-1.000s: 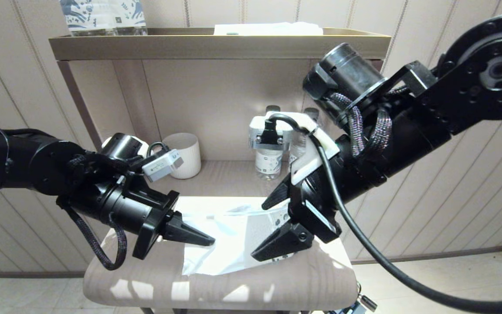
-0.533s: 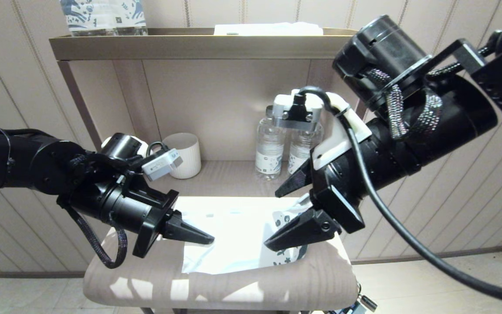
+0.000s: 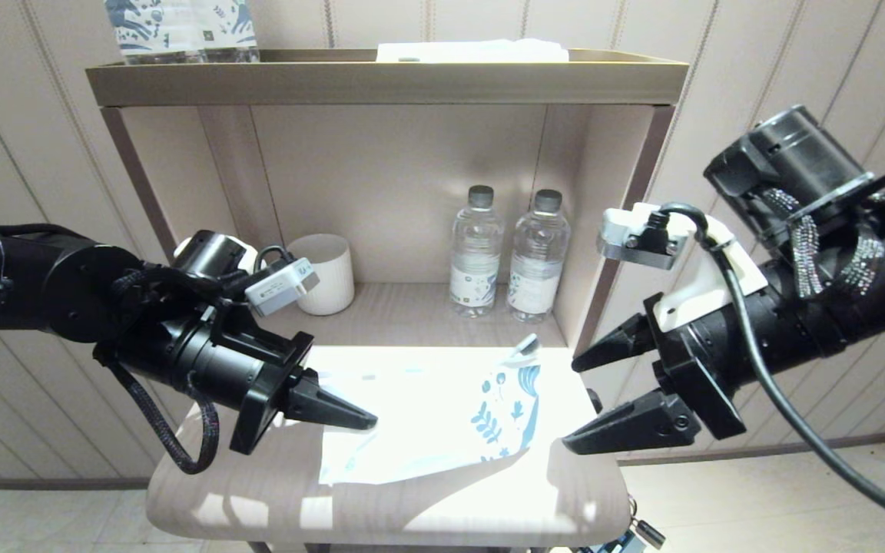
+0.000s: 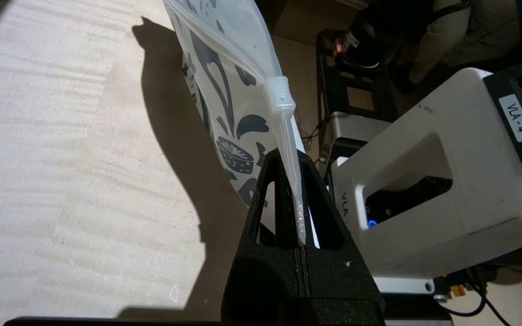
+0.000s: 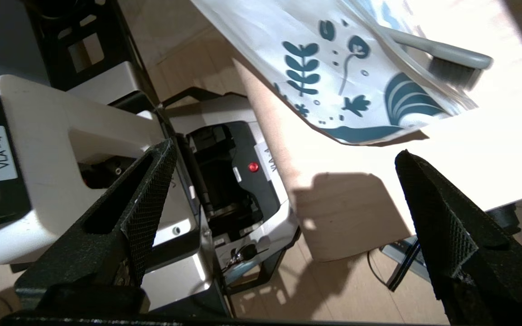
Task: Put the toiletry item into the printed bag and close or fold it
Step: Hand it to the other hand
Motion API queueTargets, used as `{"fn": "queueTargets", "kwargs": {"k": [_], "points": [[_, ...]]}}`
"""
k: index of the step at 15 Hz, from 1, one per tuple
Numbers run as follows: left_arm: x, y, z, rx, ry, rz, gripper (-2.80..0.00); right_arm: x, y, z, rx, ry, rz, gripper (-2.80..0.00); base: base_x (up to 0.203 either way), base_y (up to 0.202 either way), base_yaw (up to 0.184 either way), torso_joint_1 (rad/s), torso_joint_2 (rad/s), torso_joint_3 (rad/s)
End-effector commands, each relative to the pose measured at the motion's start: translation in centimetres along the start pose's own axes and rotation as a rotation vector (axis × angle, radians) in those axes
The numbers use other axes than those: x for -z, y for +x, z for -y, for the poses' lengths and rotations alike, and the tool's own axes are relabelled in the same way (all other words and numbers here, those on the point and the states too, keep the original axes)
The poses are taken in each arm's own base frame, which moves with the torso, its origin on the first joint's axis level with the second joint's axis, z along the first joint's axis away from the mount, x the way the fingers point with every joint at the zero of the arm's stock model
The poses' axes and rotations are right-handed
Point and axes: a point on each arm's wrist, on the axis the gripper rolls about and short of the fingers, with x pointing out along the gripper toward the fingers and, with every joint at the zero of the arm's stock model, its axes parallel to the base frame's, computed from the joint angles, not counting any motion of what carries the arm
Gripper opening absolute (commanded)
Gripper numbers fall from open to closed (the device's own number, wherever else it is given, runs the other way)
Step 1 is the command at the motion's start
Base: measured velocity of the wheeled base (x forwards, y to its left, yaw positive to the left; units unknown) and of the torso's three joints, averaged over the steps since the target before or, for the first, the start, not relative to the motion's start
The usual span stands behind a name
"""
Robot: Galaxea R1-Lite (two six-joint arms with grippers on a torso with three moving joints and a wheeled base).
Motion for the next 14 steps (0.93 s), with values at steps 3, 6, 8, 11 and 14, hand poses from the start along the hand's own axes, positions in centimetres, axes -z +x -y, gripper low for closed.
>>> {"fn": "queueTargets", "kwargs": {"k": [3,6,8,11,14], "points": [[-0.1,-0.2,0.2,-0.001,0.008,0.007,-2.80,2.2,-1.2,1.1,0.002,0.024,0.070,0.00,0.000,0.000,0.000,0.000,0.00,0.000],[-0.4,-0.4,0.5,-0.003,0.019,0.012,-2.80,2.7,-1.0,1.2,-0.007,0.039,0.055,0.00,0.000,0.000,0.000,0.000,0.00,0.000],[-1.1,-0.9,1.5,-0.008,0.038,0.027,-2.80,3.2,-0.7,1.3,-0.015,0.053,0.051,0.00,0.000,0.000,0.000,0.000,0.00,0.000],[-1.7,-1.6,3.3,0.015,0.072,0.067,-2.80,3.9,-0.1,2.7,-0.023,0.068,0.088,0.00,0.000,0.000,0.000,0.000,0.00,0.000],[-1.6,-1.6,3.5,0.014,0.072,0.066,-2.80,4.3,1.4,4.4,-0.028,0.091,0.084,0.00,0.000,0.000,0.000,0.000,0.00,0.000]]}}
